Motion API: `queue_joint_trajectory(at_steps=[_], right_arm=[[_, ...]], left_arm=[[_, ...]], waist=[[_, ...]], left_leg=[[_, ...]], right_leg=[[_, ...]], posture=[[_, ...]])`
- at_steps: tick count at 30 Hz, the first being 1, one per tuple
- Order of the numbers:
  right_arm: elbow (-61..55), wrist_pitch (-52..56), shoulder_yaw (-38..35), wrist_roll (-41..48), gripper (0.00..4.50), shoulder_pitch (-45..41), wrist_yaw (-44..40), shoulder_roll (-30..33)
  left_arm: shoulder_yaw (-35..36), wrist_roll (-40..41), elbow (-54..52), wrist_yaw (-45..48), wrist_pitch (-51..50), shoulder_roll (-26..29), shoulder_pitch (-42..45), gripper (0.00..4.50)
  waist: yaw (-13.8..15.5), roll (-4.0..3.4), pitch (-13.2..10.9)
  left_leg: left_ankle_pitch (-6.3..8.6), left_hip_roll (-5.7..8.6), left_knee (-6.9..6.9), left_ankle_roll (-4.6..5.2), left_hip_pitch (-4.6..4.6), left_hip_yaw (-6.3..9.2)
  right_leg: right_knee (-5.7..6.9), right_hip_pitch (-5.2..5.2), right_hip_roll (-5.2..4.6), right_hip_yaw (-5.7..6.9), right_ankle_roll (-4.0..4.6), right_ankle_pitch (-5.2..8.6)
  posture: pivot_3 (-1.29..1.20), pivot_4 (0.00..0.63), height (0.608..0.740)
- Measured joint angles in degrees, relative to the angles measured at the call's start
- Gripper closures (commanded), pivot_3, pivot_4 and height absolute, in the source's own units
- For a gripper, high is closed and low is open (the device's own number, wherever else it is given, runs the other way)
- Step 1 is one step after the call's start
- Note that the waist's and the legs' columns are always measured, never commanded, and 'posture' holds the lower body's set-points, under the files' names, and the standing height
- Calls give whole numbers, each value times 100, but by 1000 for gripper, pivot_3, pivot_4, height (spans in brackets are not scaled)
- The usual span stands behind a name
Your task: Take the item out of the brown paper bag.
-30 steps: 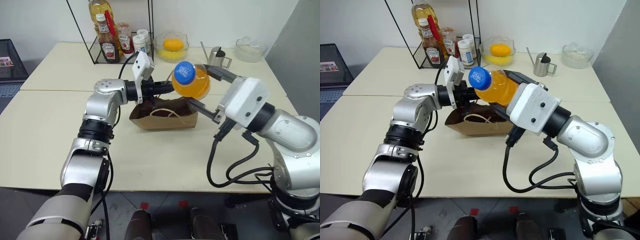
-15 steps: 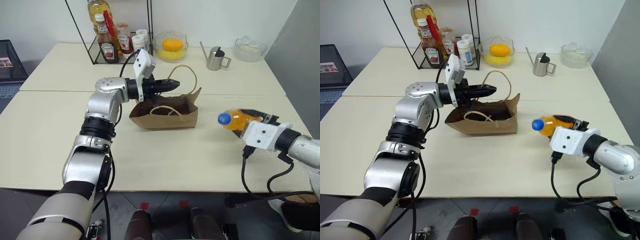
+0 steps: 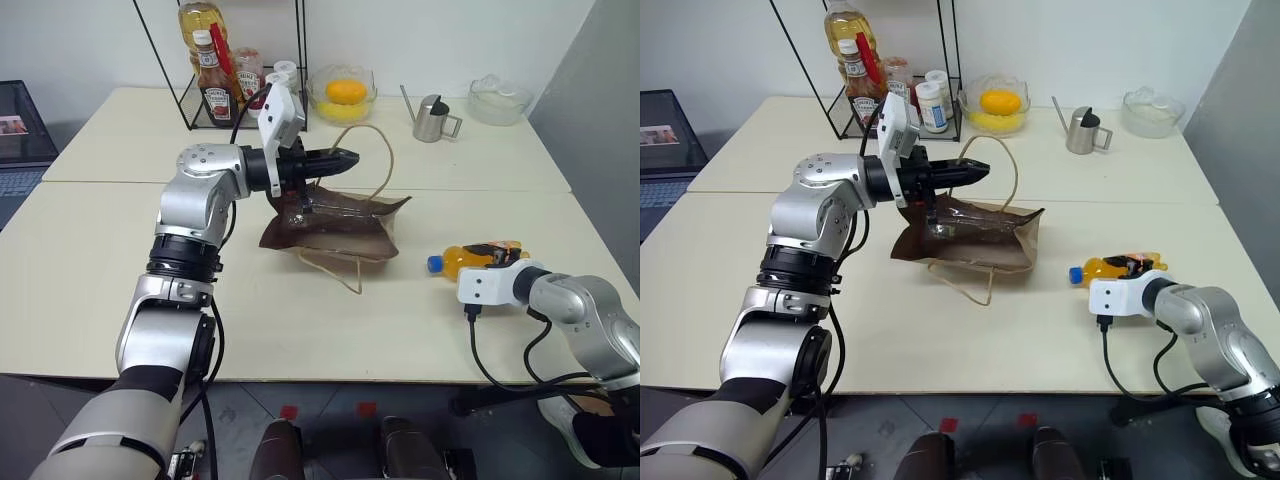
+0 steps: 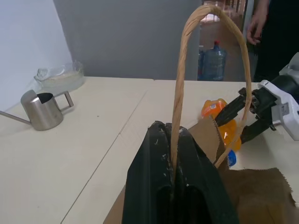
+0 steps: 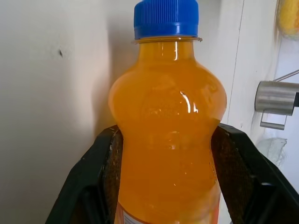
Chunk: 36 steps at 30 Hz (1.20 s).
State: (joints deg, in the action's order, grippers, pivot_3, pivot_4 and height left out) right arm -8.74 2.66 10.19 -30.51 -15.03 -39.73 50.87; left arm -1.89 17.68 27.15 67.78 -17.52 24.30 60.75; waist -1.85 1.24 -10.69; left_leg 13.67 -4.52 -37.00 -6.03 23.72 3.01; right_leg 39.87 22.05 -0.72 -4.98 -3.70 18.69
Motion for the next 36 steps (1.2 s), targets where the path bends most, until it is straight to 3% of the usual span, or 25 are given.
queue_joint_trajectory(at_steps=[5, 6, 16, 24, 36], right_arm=[[-44, 235, -47, 34, 114, 2, -43, -145], [-84, 281, -81, 42, 43, 5, -68, -141], [-1019, 429, -635, 815, 43, 542, -668, 37], [-2771, 1453, -1517, 3054, 43, 245, -1273, -243], [-3300, 3525, -1524, 4461, 0, -945, -912, -488]], left_arm=[[1, 11, -132, -80, -80, 16, -82, 4500], [1, 14, -156, -83, -85, 17, -97, 4500], [6, 18, -182, -96, -86, 42, -126, 4500], [29, -121, 525, -428, 231, 25, 215, 4500], [-1, -685, 2243, -733, 1484, 30, 998, 760]], waist=[[1, 1, 1], [2, 0, 1], [12, 0, 0], [13, 0, 0], [9, 0, 0]], left_leg=[[1, 0, 2, 2, -4, 0], [1, 0, 3, 2, -4, 0], [3, 1, 5, 4, -1, 2], [3, 1, 2, 6, -1, 5], [10, 2, 4, 17, 4, 7]], right_leg=[[1, -3, 0, 0, 0, 0], [0, -3, 0, 0, 0, 0], [0, -2, 0, -2, 1, 0], [3, -3, 1, -1, 1, 0], [2, 4, 1, 2, 1, 0]], posture=[[0, 150, 740], [0, 150, 740], [0, 150, 740], [0, 150, 740], [0, 150, 740]])
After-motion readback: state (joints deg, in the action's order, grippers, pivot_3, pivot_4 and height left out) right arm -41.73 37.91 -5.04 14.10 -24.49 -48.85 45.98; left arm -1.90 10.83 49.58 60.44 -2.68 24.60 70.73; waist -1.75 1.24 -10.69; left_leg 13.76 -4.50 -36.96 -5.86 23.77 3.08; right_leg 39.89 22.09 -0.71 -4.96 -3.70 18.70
